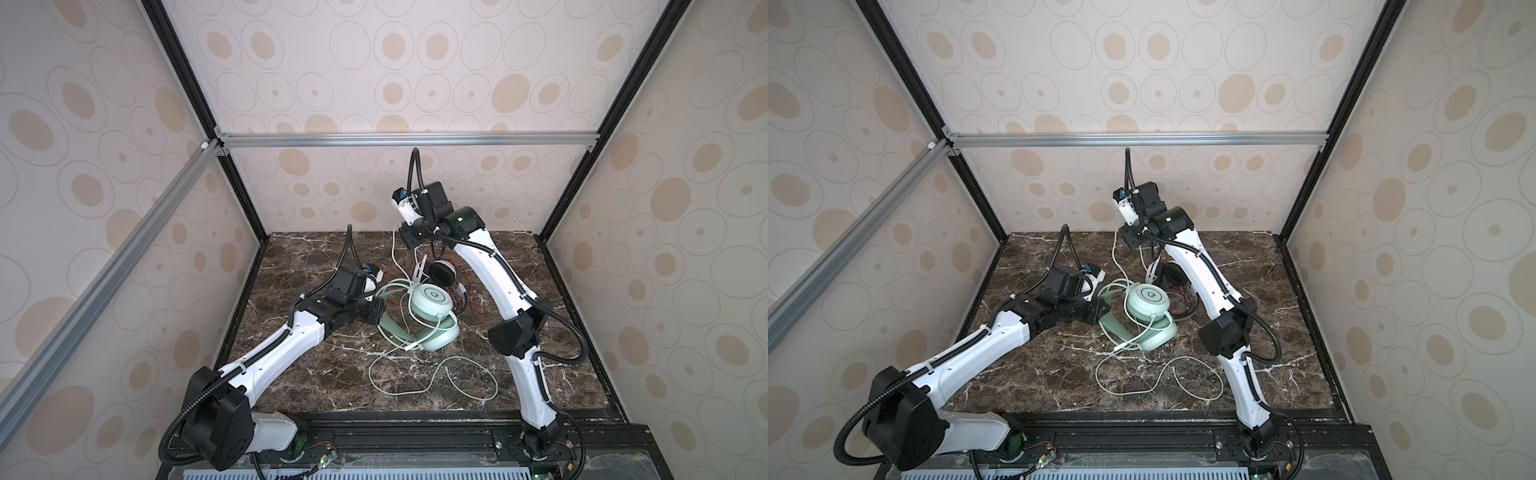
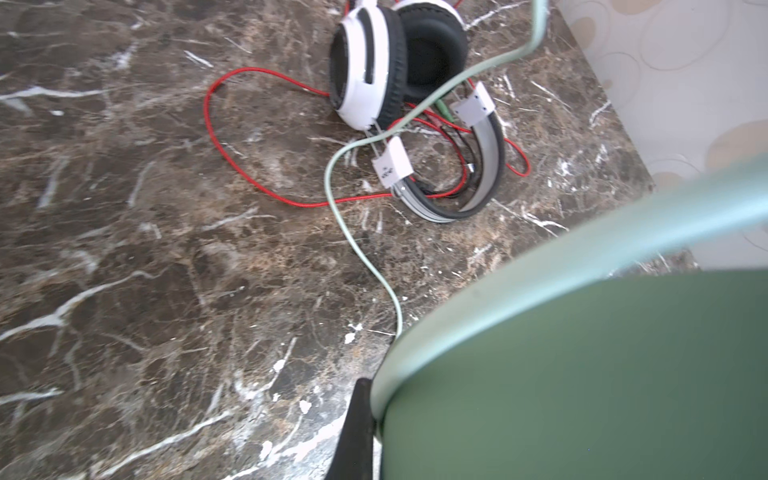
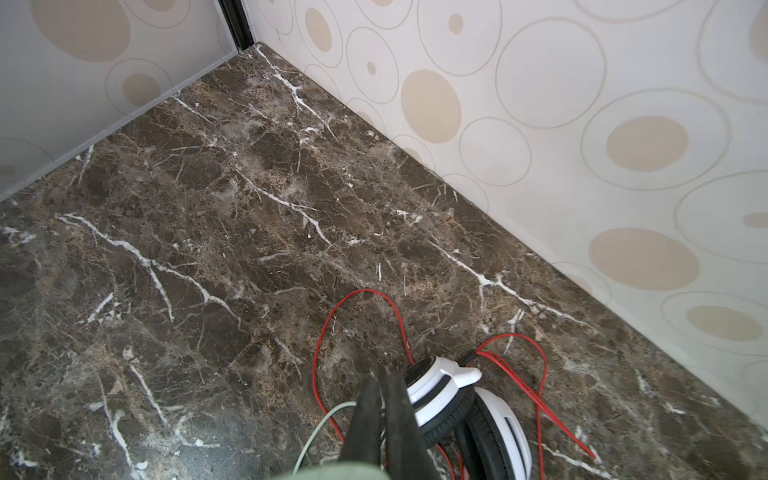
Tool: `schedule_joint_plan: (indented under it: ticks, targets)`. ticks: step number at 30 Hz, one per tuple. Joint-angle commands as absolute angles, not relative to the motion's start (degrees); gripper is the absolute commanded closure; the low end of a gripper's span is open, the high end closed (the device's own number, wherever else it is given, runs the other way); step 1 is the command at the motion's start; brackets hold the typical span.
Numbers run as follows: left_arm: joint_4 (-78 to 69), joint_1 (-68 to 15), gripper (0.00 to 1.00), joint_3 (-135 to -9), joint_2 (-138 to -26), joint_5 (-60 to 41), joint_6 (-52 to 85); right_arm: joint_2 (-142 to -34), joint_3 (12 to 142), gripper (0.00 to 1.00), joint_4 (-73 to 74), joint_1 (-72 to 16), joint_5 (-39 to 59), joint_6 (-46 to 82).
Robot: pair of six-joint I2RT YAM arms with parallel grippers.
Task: Wrap the headphones
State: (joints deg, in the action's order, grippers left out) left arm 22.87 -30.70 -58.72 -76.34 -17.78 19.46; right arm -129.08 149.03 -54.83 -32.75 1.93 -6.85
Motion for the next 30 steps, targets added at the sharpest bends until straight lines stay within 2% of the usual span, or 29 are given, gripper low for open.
schedule_joint_plan:
  ticks: [1,2,5,8,9,11,14,20,24,30]
  targets:
    - [19.25,-31.29,1.0,-60.82,-74.46,-21.94,20.25,-131.32,146.7,1.0,-54.46,-28.71,9.63,-1.74]
    - [19.27,-31.32,1.0,-60.82,-74.2,-22.22,20.43,-131.62,146.35,1.0,-54.74,-27.91,11.68,-1.08]
    - [18.46,-31.46,1.0,-60.34,-72.77,-24.48,21.37,-132.36,145.15,0.86,-56.38,-26.73,16.73,-1.03]
    - [17.74,-31.38,1.0,-60.7,-71.1,-28.13,22.86,-132.26,143.27,0.52,-59.16,-26.37,22.52,-2.39]
    - [17.5,-31.26,1.0,-61.14,-70.36,-28.96,23.63,-131.66,142.21,0.44,-60.49,-26.34,24.84,-3.03]
    - [17.06,-30.41,1.0,-62.27,-68.96,-29.7,25.42,-127.55,134.74,0.41,-58.95,-26.24,28.56,-3.48]
    - [17.42,-27.0,1.0,-64.74,-67.44,-31.28,28.4,-115.84,113.72,0.35,-46.35,-26.15,30.37,-0.82]
    - [20.73,-12.6,1.0,-67.53,-64.45,-31.53,35.01,-95.45,81.93,0.28,-23.35,-25.11,37.6,7.42]
    - [22.66,-8.44,1.0,-66.56,-61.54,-25.26,34.91,-88.42,69.73,0.27,-15.16,-25.19,40.57,10.78]
    - [20.46,-8.48,1.0,-65.18,-59.68,-26.62,35.71,-86.15,62.21,0.27,-9.22,-26.98,37.42,11.71]
